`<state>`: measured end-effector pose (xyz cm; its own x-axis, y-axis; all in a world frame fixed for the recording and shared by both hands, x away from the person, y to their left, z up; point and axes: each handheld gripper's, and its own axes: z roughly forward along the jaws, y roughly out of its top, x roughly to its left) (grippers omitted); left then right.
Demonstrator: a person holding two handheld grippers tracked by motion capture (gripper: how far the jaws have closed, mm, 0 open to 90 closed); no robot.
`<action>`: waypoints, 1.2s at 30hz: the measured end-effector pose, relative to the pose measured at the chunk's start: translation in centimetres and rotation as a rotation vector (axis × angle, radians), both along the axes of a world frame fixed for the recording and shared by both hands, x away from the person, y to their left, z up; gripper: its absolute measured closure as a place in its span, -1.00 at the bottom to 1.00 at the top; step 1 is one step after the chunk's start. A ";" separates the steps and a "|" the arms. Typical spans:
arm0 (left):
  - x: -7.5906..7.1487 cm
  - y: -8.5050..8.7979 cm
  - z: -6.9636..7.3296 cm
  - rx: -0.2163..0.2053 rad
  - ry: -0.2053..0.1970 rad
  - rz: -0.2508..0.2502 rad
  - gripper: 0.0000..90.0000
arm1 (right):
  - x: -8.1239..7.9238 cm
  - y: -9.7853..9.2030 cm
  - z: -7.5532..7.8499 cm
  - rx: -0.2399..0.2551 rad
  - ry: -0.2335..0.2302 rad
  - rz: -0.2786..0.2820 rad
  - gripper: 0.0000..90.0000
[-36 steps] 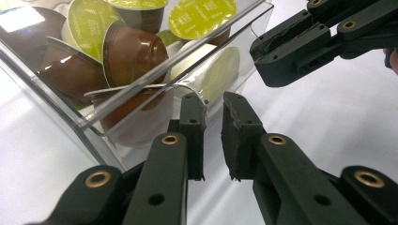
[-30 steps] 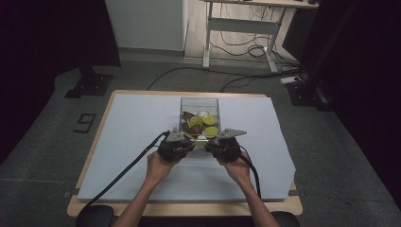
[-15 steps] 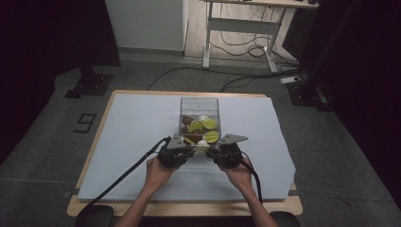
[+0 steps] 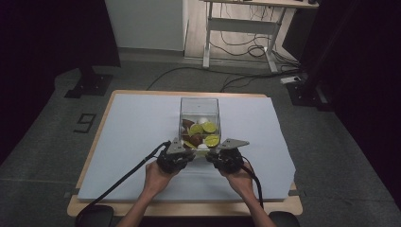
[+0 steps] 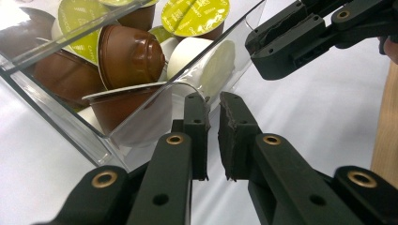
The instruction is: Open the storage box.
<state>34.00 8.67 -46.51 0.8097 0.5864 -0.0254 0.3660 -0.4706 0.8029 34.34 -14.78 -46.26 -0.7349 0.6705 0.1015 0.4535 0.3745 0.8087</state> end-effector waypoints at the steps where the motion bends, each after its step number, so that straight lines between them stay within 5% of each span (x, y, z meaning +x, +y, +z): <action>1: -0.2 0.0 0.0 0.000 0.000 0.000 0.82 | -0.2 0.0 0.0 -0.001 0.003 0.001 0.77; 36: -4.4 0.2 -0.6 -0.031 -0.001 -0.049 0.82 | -4.6 -0.2 0.0 -0.025 -0.004 0.034 0.76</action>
<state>29.57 8.82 -47.09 0.8375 0.5448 -0.0421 0.3423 -0.4631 0.8175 29.71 -15.02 -46.25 -0.7574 0.6478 0.0818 0.4370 0.4099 0.8006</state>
